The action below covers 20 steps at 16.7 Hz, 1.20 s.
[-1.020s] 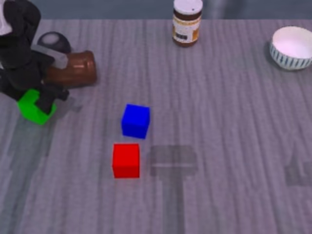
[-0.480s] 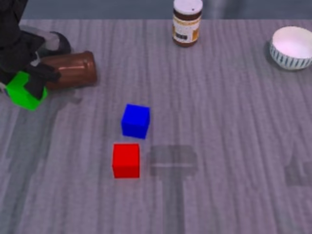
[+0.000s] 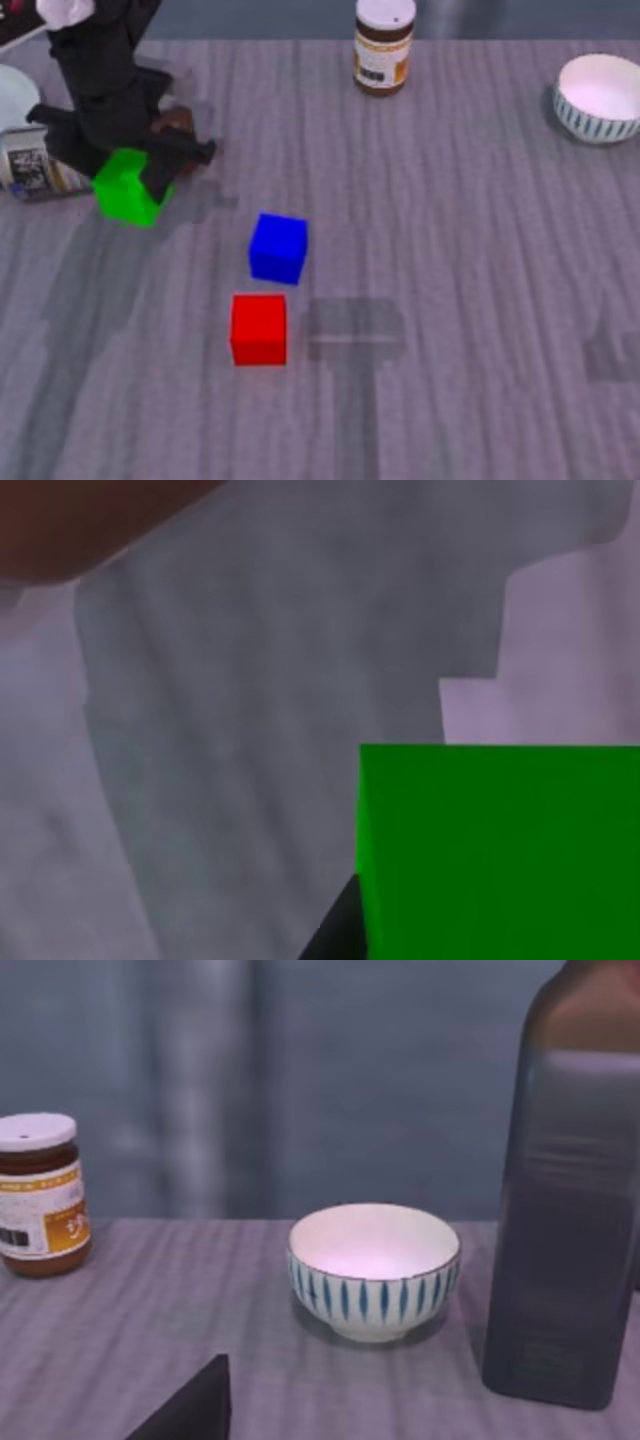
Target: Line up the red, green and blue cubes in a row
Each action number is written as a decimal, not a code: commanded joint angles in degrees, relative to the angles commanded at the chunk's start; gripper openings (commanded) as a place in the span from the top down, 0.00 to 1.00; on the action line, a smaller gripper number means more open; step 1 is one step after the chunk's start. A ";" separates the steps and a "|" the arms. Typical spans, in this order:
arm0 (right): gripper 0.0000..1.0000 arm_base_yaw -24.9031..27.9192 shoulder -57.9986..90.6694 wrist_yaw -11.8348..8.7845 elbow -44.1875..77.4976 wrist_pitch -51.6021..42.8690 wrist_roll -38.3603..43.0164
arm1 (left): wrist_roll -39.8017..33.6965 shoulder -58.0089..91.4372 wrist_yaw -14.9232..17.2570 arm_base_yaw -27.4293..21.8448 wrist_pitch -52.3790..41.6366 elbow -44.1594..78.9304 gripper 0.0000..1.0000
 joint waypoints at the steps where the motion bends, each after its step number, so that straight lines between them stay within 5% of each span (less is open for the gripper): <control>1: 0.00 0.00 0.00 0.00 0.00 0.00 0.00 | -4.14 0.33 -0.04 -2.46 -0.52 0.62 1.00; 11: 0.00 0.00 0.00 0.00 0.00 0.00 0.00 | -46.37 1.23 -0.42 -27.72 -4.40 5.22 1.00; 20: 0.00 0.00 0.00 0.00 0.00 0.00 0.00 | -51.35 1.05 -0.51 -31.36 -4.44 5.41 1.00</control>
